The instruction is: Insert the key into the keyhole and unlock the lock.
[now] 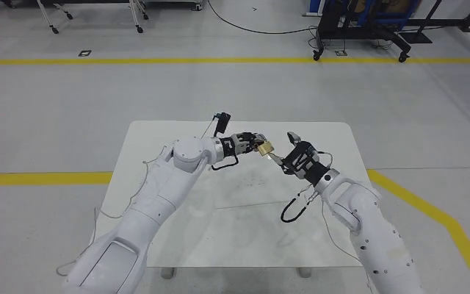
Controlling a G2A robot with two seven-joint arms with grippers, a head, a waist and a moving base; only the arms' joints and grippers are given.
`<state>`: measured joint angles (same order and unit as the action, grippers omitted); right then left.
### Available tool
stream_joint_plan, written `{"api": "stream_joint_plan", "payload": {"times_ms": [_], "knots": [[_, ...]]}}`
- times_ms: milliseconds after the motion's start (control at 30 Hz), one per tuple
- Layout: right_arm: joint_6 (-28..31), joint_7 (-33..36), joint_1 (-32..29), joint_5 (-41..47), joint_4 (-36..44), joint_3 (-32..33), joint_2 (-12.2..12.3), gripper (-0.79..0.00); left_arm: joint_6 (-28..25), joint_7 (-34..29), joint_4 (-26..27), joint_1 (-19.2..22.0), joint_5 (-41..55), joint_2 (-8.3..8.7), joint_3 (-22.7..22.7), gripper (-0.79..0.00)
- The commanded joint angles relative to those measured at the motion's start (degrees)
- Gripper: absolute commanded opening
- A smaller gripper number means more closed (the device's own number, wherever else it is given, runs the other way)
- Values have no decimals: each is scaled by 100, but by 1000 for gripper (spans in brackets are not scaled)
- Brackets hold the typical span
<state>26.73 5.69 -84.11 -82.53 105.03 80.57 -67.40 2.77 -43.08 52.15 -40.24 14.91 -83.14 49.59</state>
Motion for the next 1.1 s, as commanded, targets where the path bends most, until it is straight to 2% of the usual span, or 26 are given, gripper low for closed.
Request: {"api": "stream_joint_plan", "payload": {"times_ms": [0,100,133,200,233,367,433,467,500,667,833,967,1067], "knots": [[124,-256,-137,201,32,276,30,0,120,15,-7,26,-325,1,-106,-785],[428,-704,-425,567,86,740,83,0,409,-204,-42,125,-1002,-11,-425,-785],[480,-752,-458,611,92,786,88,0,508,-276,-66,162,-1267,-20,-560,-723],[480,-752,-458,611,92,786,88,0,771,-411,-141,241,-1707,-52,-810,-748],[480,-752,-458,611,92,786,88,0,908,-429,-191,266,-1838,-73,-899,-785],[480,-752,-458,611,92,786,88,0,1286,-701,-387,403,-2079,-167,-1150,-767],[480,-752,-458,611,92,786,88,0,1380,-806,-491,468,-2245,-210,-1280,-545],[480,-752,-458,611,92,786,88,0,1417,-856,-533,495,-2308,-232,-1337,-252],[480,-752,-458,611,92,786,88,0,1415,-858,-556,517,-2288,-254,-1344,0],[480,-752,-458,611,92,786,88,0,1143,-951,-538,510,-1458,-278,-933,0],[480,-752,-458,611,92,786,88,0,1011,-1154,-249,428,-915,-121,-340,0],[392,-874,-365,894,-24,717,72,0,910,-951,490,146,-727,122,379,0],[462,-1275,-376,1237,-181,966,84,0,795,-757,1449,-255,-838,353,1044,0]]}}
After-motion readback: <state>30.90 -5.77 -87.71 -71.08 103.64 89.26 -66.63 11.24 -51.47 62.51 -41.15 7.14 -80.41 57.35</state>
